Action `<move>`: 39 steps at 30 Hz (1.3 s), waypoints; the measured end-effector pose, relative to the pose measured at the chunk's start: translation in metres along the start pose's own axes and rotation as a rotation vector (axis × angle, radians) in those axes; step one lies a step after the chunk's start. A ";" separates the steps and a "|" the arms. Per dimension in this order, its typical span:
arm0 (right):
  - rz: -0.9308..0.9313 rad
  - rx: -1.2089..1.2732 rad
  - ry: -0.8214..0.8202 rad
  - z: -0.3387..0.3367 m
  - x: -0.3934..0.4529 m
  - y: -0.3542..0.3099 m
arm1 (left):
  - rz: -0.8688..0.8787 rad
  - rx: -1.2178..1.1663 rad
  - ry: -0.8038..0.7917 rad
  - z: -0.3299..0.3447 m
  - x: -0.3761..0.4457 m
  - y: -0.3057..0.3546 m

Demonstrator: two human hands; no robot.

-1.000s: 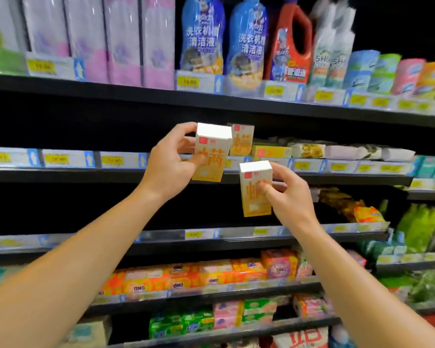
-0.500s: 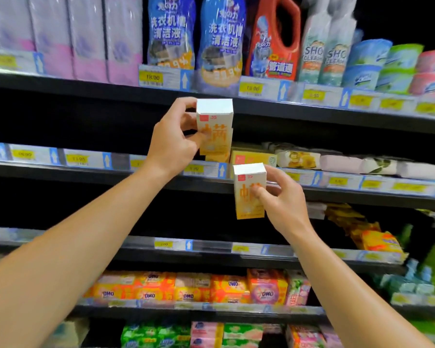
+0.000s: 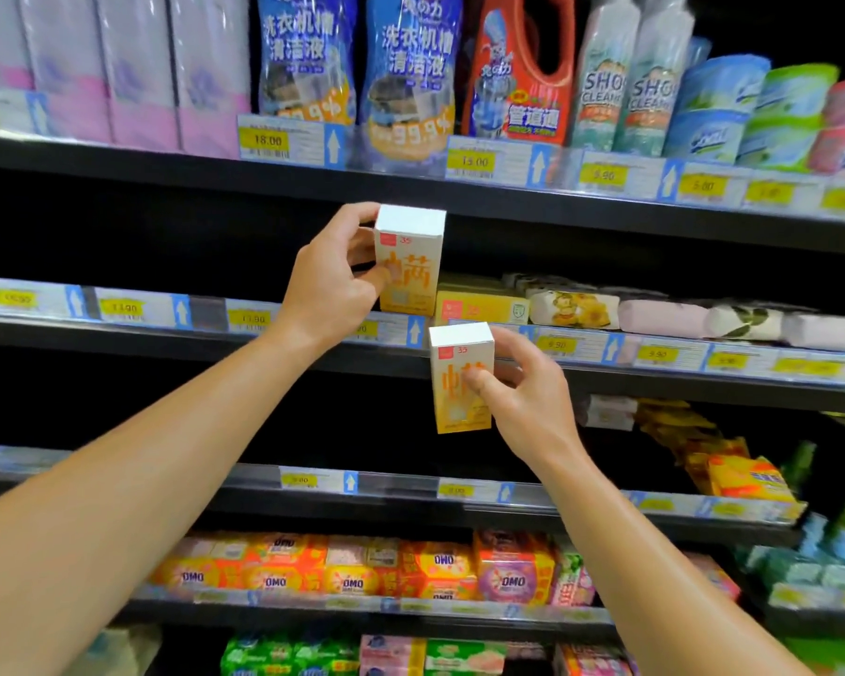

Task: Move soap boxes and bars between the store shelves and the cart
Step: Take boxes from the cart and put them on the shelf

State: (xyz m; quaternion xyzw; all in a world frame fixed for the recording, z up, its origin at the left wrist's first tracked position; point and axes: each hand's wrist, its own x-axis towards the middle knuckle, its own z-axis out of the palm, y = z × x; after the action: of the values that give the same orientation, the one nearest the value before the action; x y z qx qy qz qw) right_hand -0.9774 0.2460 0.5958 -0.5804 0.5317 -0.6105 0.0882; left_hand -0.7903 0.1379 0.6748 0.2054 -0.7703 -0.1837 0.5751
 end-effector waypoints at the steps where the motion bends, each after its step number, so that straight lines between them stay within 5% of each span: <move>1: 0.005 0.007 -0.002 0.000 0.000 0.001 | -0.003 -0.002 0.008 0.000 0.000 -0.001; 39: 0.012 0.016 -0.015 0.009 -0.001 0.007 | -0.168 0.295 -0.056 0.013 0.016 -0.019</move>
State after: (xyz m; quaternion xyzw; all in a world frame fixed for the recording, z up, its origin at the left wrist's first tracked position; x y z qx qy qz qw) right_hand -0.9731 0.2389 0.5874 -0.5811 0.5298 -0.6095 0.1006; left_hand -0.8050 0.1140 0.6750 0.3463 -0.7846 -0.1219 0.4997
